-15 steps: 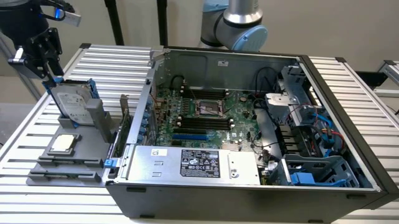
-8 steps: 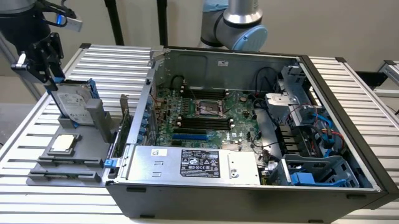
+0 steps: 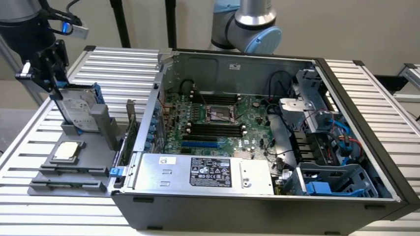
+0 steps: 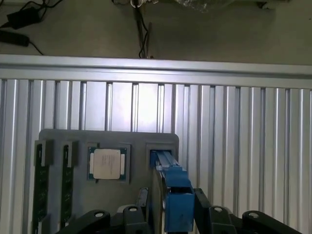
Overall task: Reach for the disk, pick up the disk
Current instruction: 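Pick up the disk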
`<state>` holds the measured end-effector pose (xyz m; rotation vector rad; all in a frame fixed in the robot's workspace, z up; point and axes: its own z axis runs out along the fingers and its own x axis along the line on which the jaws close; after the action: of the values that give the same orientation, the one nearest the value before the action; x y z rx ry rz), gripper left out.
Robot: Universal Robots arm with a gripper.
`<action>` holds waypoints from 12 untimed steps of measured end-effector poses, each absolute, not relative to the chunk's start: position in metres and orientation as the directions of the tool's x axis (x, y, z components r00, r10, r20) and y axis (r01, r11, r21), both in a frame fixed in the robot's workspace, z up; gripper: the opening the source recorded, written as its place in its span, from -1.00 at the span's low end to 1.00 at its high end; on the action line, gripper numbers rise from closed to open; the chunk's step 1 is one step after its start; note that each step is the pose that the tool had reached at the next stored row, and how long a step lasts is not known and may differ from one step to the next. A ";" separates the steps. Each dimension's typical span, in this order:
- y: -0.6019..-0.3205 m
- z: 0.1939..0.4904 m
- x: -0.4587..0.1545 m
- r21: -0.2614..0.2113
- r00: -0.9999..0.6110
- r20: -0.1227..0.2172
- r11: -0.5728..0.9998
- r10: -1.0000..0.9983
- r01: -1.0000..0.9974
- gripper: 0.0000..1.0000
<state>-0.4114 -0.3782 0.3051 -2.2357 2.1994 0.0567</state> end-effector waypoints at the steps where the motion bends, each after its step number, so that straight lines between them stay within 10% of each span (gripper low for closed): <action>1: -0.378 0.304 -0.411 0.022 0.016 -0.029 -0.017 -0.999 -1.000 -0.04; 12: -0.378 0.297 -0.411 0.022 0.015 -0.030 -0.015 -0.999 -1.000 -0.04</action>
<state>-0.4114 -0.3784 0.2965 -2.2339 2.2004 0.0569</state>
